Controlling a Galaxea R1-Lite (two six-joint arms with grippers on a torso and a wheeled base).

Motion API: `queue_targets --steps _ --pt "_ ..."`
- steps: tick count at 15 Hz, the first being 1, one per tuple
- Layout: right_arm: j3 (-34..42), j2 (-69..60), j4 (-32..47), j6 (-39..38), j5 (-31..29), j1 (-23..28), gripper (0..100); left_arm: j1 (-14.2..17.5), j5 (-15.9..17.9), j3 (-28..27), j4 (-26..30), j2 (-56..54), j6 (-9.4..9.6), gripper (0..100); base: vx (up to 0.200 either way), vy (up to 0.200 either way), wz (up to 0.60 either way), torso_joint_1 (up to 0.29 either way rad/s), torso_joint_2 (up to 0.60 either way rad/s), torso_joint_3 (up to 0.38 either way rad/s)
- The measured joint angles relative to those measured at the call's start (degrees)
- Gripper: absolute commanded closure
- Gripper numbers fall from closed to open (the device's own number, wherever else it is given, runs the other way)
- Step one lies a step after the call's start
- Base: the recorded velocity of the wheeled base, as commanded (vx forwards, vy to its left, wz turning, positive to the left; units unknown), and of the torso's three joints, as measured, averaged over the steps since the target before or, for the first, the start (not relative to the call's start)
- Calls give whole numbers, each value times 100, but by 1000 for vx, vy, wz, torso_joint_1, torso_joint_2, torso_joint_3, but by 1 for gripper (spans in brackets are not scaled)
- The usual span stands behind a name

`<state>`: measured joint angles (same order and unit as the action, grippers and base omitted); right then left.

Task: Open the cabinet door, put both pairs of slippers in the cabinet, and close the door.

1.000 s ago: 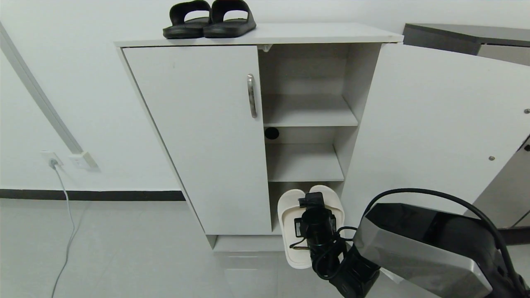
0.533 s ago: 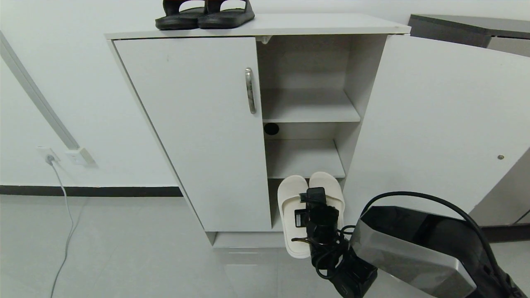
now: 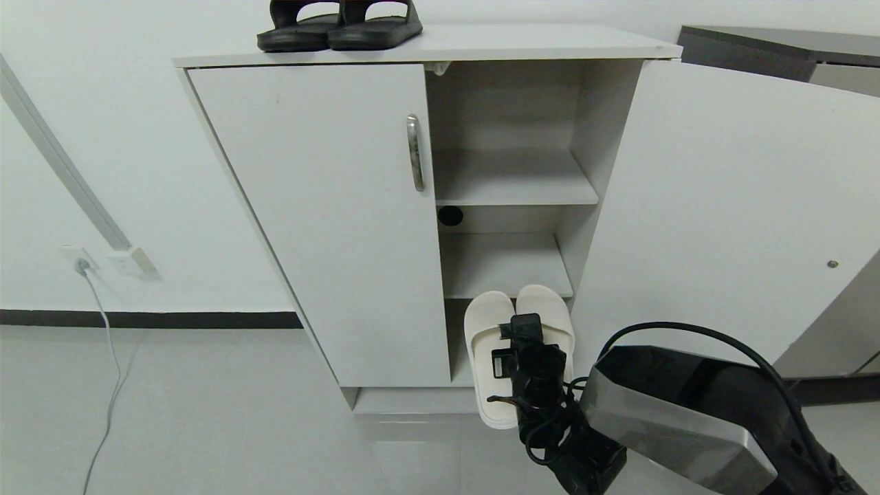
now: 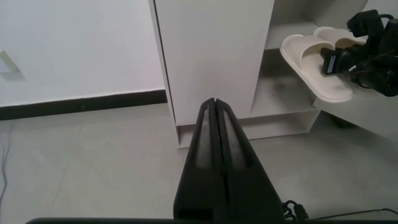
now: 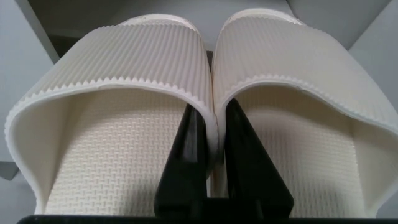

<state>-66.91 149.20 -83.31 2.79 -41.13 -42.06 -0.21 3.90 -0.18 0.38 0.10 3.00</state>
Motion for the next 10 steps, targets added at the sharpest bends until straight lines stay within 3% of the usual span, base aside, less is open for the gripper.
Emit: queue_targets --steps 6,10 --pt "-48 -2 2 7 0 44 100 0 -7 0 6 0 -2 100 200 0 0 2 -1 4" --pt "-59 -16 43 -1 54 50 100 2 -141 0 0 0 -134 100 0 0 0 0 0 0"
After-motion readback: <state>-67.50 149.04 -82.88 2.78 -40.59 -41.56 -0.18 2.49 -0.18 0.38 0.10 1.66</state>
